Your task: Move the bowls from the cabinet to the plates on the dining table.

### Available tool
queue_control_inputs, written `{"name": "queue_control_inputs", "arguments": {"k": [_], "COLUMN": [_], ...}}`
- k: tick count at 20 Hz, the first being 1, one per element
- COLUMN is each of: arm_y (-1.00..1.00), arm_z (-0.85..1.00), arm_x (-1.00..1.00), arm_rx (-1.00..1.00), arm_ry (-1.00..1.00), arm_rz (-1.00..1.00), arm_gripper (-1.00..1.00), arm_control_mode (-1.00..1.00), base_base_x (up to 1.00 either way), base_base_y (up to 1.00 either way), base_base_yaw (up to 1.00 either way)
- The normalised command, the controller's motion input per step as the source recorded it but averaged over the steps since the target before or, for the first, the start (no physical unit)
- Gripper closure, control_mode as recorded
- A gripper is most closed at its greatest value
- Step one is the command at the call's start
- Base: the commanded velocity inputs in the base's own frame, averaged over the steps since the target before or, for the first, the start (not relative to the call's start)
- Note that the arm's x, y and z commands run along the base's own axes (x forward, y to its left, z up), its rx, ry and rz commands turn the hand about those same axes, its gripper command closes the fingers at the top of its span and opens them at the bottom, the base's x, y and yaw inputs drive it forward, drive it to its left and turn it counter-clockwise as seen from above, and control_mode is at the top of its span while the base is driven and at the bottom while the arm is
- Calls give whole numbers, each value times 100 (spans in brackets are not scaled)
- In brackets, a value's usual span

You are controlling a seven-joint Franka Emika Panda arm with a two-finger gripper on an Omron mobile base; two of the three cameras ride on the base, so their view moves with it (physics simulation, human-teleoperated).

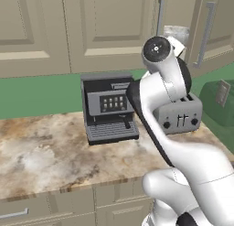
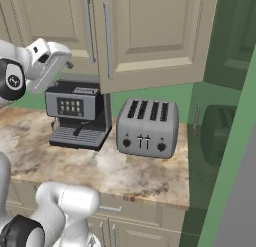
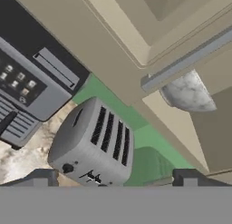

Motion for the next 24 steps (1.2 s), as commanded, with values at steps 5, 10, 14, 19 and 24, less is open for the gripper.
{"name": "queue_control_inputs", "arguments": {"k": [5, 10, 14, 19, 24], "arm_y": [-26, -37, -29, -8, 0], "arm_z": [-16, -25, -21, -7, 0], "arm_x": [47, 51, 52, 39, 40], "arm_rx": [-10, 0, 0, -4, -7], "arm_ry": [0, 0, 1, 0, 0], "arm_rz": [-3, 0, 0, 0, 0], "arm_gripper": [-100, -100, -100, -100, -100], "arm_control_mode": [-100, -100, -100, -100, -100], "base_base_x": [0, 0, 0, 0, 0], "base_base_y": [0, 0, 0, 0, 0], "base_base_yaw": [0, 0, 0, 0, 0]}}
